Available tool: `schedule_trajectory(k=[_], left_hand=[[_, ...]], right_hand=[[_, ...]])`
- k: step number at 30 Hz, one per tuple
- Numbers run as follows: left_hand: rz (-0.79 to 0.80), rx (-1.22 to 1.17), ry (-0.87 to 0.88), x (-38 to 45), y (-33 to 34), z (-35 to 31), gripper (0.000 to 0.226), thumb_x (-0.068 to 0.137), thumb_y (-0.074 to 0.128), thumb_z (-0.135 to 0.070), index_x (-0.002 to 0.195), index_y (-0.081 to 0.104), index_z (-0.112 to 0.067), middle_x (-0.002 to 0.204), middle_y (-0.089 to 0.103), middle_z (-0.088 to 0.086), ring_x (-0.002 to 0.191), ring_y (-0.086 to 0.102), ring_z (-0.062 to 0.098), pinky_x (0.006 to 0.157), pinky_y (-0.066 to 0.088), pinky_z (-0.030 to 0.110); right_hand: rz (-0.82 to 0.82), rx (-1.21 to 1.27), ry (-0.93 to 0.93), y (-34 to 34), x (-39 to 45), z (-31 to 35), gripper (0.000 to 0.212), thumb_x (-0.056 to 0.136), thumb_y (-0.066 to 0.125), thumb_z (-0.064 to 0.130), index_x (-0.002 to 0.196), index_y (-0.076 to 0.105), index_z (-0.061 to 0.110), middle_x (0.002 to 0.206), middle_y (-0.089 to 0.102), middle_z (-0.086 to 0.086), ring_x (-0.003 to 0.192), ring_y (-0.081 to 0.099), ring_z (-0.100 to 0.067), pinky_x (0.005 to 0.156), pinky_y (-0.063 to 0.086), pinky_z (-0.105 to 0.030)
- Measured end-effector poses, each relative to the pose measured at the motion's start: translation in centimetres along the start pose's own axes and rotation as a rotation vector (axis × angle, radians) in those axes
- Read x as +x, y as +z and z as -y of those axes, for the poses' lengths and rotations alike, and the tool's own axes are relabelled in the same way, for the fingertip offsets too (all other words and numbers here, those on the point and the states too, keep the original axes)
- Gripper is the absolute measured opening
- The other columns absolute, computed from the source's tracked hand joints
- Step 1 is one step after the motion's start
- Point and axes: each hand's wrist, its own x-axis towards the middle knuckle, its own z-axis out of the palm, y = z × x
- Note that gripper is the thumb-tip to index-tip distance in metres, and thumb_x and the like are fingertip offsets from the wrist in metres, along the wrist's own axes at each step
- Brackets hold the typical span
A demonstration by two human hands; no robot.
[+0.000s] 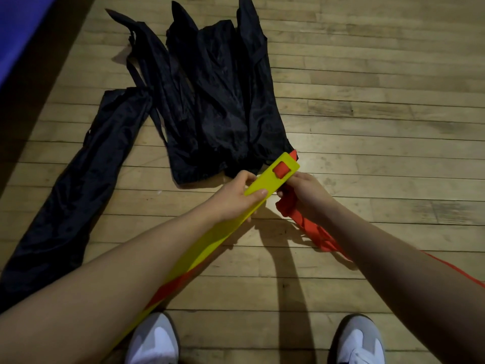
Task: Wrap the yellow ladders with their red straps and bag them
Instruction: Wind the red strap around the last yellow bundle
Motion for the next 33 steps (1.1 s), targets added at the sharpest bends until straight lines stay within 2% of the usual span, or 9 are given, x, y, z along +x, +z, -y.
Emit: schedule_trajectory(k=[4,7,9,13,18,21,25,28,33], left_hand=[[-0.020,0.013,-0.004,0.1,-0.3,0.1,0.022,0.098,0.052,-0.033,0.097,0.054,-0.011,0.077,0.064,0.006,0.065,0.067,0.023,0.067,0.054,0.034],[-0.058,0.115,0.022,0.3,-0.5,0.2,0.030,0.094,0.059,-0.034,0.094,0.059,-0.004,0.084,0.065,0.014,0.079,0.065,0.028,0.071,0.050,0.039],[-0.054,0.128,0.035,0.4,-0.7,0.0,0.030,0.093,0.060,-0.031,0.093,0.056,-0.002,0.080,0.058,0.012,0.073,0.060,0.025,0.064,0.042,0.032],[0.017,0.002,0.024,-0.1,-0.5,0.2,0.014,0.100,0.048,-0.022,0.104,0.044,-0.008,0.084,0.065,0.007,0.058,0.065,0.016,0.054,0.051,0.027],[-0.191,0.359,0.009,-0.5,0.3,1.5,0.018,0.102,0.040,-0.031,0.114,0.044,-0.018,0.084,0.058,0.004,0.069,0.056,0.017,0.055,0.042,0.033],[-0.186,0.402,0.004,-0.6,1.4,1.8,0.039,0.103,0.030,-0.039,0.136,0.036,-0.020,0.106,0.054,0.007,0.096,0.056,0.023,0.078,0.048,0.039],[-0.107,0.413,-0.112,-0.7,2.4,0.8,0.054,0.103,0.019,-0.044,0.151,0.010,-0.020,0.136,0.031,0.016,0.129,0.033,0.033,0.108,0.027,0.043],[-0.152,0.370,-0.110,-0.4,1.3,0.3,0.044,0.104,0.029,-0.034,0.144,0.027,-0.015,0.133,0.037,0.014,0.124,0.040,0.032,0.103,0.032,0.040],[-0.297,0.513,0.058,-0.3,-1.7,0.1,0.018,0.094,0.055,-0.032,0.100,0.053,-0.014,0.097,0.049,0.000,0.098,0.054,0.025,0.080,0.045,0.037]], right_hand=[[-0.136,-0.313,-0.086,-0.4,-0.6,0.6,0.027,0.095,0.051,0.011,0.071,0.063,0.008,0.062,0.061,-0.005,0.045,0.049,-0.012,0.044,0.040,-0.024],[-0.195,-0.311,-0.100,0.1,-0.7,0.6,0.028,0.093,0.049,0.008,0.069,0.061,0.005,0.056,0.060,-0.004,0.040,0.047,-0.014,0.042,0.038,-0.029],[-0.143,-0.196,-0.064,0.3,-0.8,0.7,0.026,0.093,0.050,0.006,0.070,0.062,0.004,0.055,0.060,-0.004,0.041,0.047,-0.014,0.047,0.038,-0.030],[0.038,-0.005,0.050,-0.5,-0.8,1.2,0.025,0.098,0.047,0.010,0.081,0.063,0.004,0.068,0.061,-0.008,0.051,0.047,-0.015,0.052,0.039,-0.030],[0.172,-0.134,0.117,-0.5,-1.3,1.3,0.021,0.097,0.050,0.009,0.081,0.061,0.000,0.060,0.059,-0.004,0.052,0.048,-0.014,0.047,0.042,-0.027],[0.196,-0.093,0.130,0.5,-1.1,1.4,0.021,0.094,0.058,0.016,0.079,0.061,0.002,0.059,0.058,-0.002,0.052,0.048,-0.013,0.052,0.040,-0.028],[0.027,-0.071,0.048,1.4,-0.1,1.5,0.027,0.088,0.067,0.024,0.069,0.060,0.008,0.059,0.056,-0.001,0.053,0.046,-0.015,0.054,0.037,-0.029],[-0.028,-0.030,0.043,1.3,0.3,1.2,0.027,0.090,0.065,0.014,0.067,0.054,0.006,0.055,0.052,-0.003,0.050,0.043,-0.015,0.050,0.035,-0.028],[-0.017,-0.052,0.028,0.7,0.0,0.5,0.025,0.093,0.059,0.011,0.069,0.056,0.008,0.055,0.053,0.000,0.050,0.044,-0.013,0.049,0.032,-0.025]])
